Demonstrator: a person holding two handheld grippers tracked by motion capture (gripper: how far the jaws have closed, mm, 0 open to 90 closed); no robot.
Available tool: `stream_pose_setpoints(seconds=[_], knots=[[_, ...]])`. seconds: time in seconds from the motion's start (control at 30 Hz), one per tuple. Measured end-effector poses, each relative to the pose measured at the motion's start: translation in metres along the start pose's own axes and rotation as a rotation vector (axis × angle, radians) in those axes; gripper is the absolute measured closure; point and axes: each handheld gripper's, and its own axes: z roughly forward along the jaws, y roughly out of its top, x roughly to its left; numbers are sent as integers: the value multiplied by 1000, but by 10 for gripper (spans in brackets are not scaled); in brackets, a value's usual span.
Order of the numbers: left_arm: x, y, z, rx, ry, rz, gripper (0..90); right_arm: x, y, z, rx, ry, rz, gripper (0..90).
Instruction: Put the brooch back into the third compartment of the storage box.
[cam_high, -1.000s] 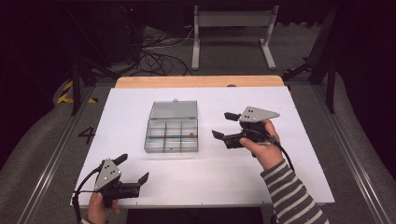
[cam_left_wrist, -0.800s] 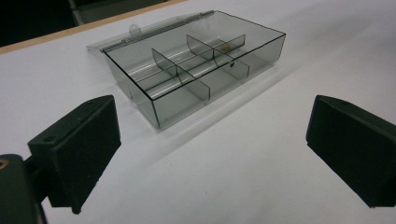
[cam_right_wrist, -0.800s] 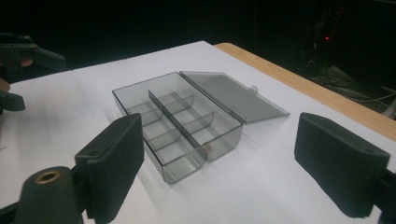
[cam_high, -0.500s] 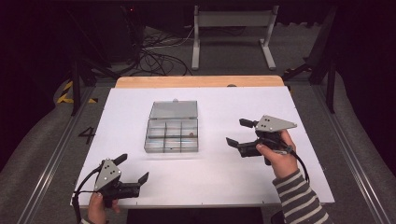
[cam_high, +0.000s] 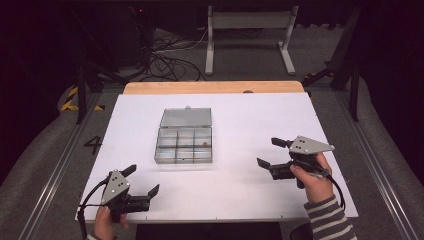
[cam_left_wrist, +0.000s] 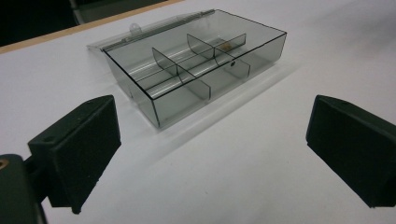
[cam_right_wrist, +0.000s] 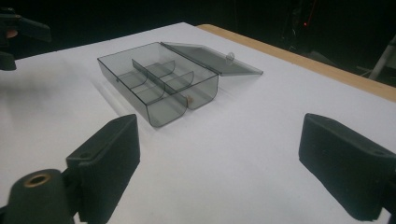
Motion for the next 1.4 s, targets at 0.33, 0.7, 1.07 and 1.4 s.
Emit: stream_pose_setpoints(seconds=[0.33,0.7,1.07,1.4], knots=[[0,-1,0,0,9,-5,35,0,-22,-8,14,8,2,102],[0,-2,2,0,19,-17,36,-4,-40,-11,18,21,10,102],[1,-2,3,-2,24,-4,36,-7,-49,-14,41,13,8,102],[0,-1,1,-20,33,-3,37,-4,-50,-10,61,32,10,102]])
